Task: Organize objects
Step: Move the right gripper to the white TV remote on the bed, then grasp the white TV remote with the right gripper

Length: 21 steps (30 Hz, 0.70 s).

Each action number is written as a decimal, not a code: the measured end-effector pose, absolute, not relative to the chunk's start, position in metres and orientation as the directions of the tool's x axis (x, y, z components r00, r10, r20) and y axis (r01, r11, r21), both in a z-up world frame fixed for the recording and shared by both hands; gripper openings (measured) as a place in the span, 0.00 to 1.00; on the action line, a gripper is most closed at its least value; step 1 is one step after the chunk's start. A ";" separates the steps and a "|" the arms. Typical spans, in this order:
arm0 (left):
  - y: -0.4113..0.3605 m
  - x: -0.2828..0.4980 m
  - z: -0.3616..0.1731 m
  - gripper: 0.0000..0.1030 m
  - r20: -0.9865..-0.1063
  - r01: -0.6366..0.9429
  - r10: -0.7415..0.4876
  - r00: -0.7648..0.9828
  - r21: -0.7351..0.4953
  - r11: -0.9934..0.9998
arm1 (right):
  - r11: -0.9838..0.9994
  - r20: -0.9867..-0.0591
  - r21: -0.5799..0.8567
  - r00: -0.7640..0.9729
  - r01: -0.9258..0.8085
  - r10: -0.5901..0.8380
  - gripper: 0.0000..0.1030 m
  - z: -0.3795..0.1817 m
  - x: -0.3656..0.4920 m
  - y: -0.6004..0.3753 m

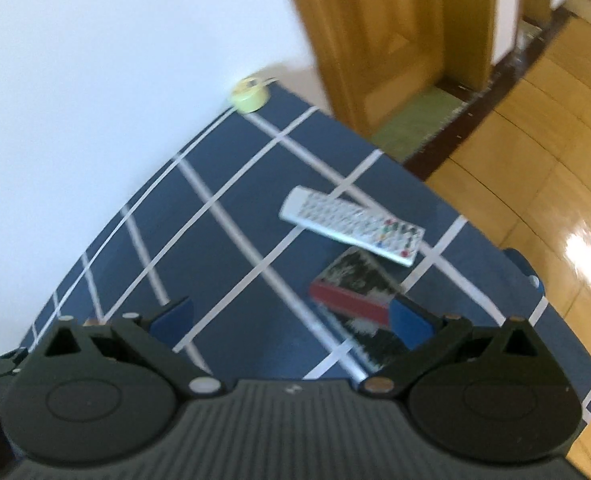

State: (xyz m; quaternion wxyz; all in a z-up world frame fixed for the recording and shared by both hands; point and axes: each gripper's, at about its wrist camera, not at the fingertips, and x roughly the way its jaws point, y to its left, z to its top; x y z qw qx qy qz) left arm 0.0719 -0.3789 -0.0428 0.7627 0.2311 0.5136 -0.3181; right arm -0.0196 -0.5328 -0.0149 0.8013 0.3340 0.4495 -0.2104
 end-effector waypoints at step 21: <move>-0.534 0.151 -0.157 1.00 -0.977 0.936 -0.188 0.101 0.029 0.351 | 0.420 -0.936 0.307 0.352 0.854 -0.032 1.00 -0.145 0.040 -0.626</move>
